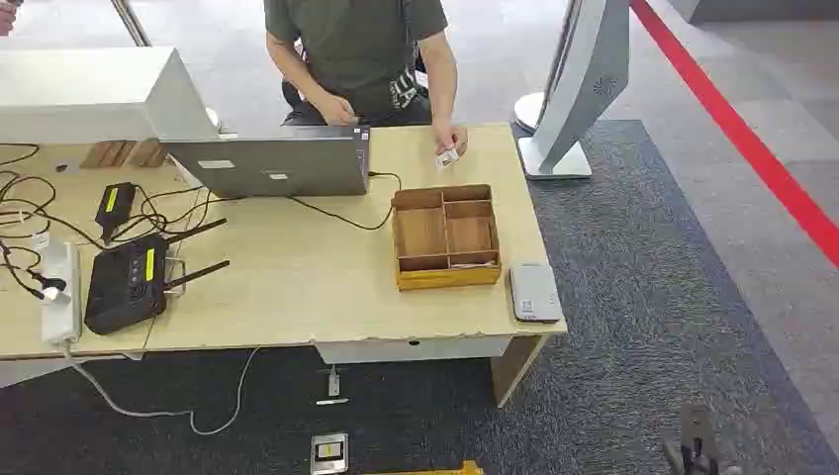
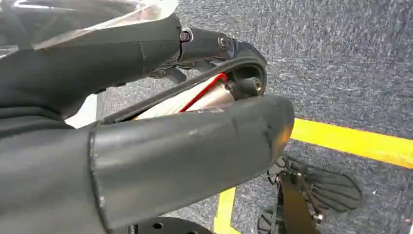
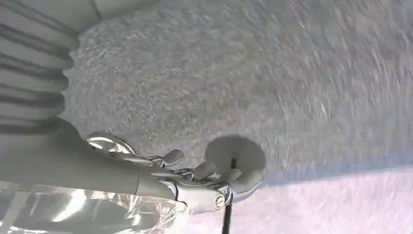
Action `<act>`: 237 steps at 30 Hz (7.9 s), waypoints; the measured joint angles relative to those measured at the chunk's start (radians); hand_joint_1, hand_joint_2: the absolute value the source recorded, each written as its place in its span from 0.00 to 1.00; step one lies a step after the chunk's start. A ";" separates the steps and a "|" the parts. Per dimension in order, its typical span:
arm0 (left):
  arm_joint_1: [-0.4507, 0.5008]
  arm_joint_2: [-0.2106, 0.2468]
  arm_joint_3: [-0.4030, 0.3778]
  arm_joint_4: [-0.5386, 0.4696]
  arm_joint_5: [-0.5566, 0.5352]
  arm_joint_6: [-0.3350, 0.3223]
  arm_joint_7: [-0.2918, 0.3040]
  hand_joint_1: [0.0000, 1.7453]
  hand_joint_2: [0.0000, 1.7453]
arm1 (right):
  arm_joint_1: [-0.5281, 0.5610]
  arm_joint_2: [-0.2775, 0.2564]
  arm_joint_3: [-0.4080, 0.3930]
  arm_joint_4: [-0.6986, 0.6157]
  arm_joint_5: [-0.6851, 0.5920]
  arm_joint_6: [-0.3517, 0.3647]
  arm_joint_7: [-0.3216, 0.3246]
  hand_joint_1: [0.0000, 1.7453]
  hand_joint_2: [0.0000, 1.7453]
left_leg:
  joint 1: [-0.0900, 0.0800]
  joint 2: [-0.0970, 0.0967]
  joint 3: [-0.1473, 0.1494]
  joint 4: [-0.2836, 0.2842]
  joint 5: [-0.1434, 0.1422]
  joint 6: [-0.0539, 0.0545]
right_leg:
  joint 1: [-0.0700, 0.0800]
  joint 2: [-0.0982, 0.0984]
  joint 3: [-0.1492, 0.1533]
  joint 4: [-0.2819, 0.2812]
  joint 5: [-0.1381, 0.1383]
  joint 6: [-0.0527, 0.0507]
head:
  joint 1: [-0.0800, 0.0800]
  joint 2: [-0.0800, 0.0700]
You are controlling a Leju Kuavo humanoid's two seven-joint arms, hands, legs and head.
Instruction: Pass the card to the sensor for recognition and then transmit it.
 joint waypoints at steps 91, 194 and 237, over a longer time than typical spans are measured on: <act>-0.008 0.042 -0.082 0.005 -0.109 -0.081 -0.063 0.00 0.00 | -0.520 -0.120 0.761 -0.796 0.737 0.357 0.116 1.00 1.00 | -0.002 -0.002 -0.006 0.001 0.006 0.000 | -0.002 -0.002 -0.008 0.006 0.002 0.001 | -0.001 0.000; -0.004 0.063 -0.082 0.005 -0.060 -0.064 -0.058 0.00 0.00 | -0.396 -0.043 0.898 -0.326 0.522 0.257 -0.053 1.00 1.00 | -0.002 -0.002 -0.006 0.001 0.006 0.000 | -0.002 -0.002 -0.009 0.005 0.002 0.001 | 0.000 0.000; -0.003 0.058 -0.082 0.005 -0.105 -0.087 -0.066 0.00 0.00 | -0.771 0.013 1.004 -0.569 0.778 0.460 0.106 1.00 1.00 | -0.001 0.000 -0.006 0.001 0.007 0.000 | -0.001 -0.001 -0.009 0.006 0.004 -0.001 | 0.000 0.000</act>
